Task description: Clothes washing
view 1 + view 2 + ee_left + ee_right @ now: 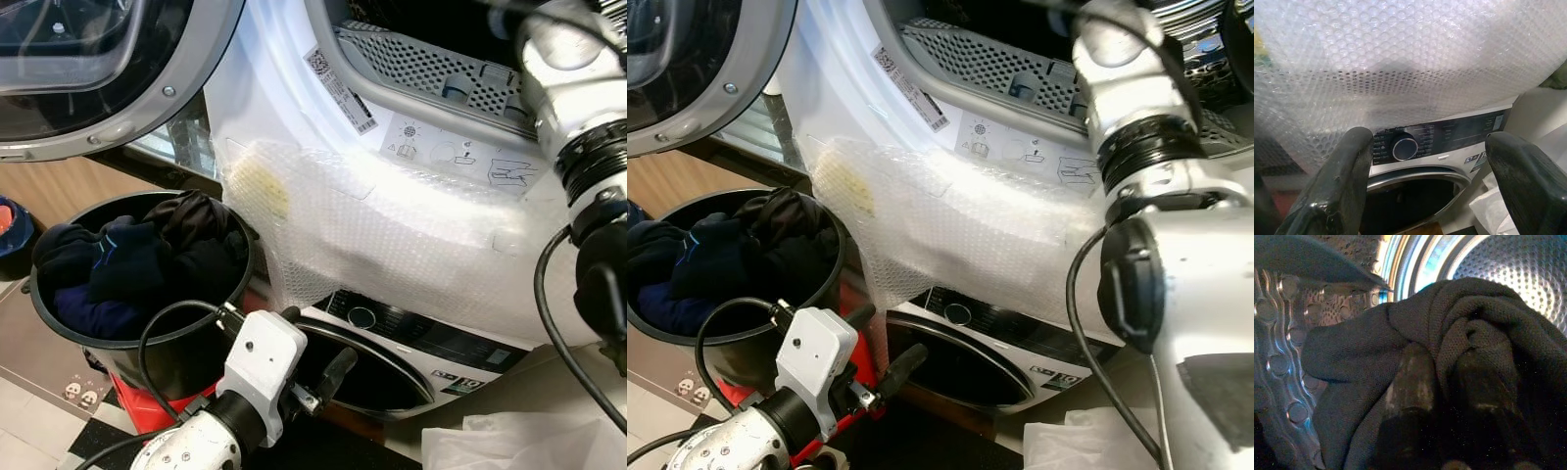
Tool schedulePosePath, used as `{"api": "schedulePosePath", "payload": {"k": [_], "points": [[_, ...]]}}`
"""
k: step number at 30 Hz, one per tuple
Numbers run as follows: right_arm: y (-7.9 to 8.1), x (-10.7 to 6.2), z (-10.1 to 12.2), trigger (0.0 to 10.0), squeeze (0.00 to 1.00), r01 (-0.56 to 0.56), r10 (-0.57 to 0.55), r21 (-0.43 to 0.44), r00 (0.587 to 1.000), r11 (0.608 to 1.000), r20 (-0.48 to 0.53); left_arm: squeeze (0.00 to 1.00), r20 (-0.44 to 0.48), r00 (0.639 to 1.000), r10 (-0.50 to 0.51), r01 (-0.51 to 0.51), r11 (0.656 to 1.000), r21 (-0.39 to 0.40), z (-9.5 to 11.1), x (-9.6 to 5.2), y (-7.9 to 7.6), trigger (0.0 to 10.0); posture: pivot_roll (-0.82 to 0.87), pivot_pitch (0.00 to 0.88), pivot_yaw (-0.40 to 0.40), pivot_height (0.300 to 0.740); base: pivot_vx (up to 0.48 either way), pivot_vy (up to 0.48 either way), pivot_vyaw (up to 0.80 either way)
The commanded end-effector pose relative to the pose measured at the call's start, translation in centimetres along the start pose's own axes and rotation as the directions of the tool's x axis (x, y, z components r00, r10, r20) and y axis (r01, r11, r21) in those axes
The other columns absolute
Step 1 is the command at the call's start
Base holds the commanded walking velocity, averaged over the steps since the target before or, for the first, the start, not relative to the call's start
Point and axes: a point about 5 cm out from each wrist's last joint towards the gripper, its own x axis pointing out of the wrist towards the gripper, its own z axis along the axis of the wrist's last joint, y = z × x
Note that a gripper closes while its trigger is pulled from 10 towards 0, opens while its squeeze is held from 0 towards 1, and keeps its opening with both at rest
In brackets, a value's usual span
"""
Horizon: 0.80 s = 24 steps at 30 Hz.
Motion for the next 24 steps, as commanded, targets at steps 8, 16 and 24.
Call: {"api": "schedulePosePath", "payload": {"k": [8, 16, 24], "points": [[-4.7, -0.3, 2.9, 10.0, 0.0, 0.172, -0.191, 0.448, 0.982, 0.877, -0.003, 0.0, -0.006, 1.0, -0.004, 0.004, 1.0, -0.025, -0.2, 0.2, -0.2, 10.0, 0.13, 0.225, -0.178, 0.74, 0.0, 0.0, 0.0], [-5.9, -0.6, 3.9, 10.0, 1.0, 0.138, -0.186, 0.504, 0.982, 0.852, 0.045, 0.0, -0.006, 1.0, -0.009, 0.009, 0.999, -0.033, -0.3, 0.3, -0.2, 10.0, 0.13, 0.219, -0.177, 0.74, 0.0, 0.0, 0.0], [-6.2, -0.7, 3.9, 10.0, 1.0, 0.145, -0.181, 0.421, 0.982, 0.896, 0.046, 0.0, -0.005, 1.0, -0.011, 0.011, 0.999, -0.031, -0.2, 0.4, -0.1, 10.0, 0.14, 0.209, -0.176, 0.74, 0.0, 0.0, 0.0]]}}
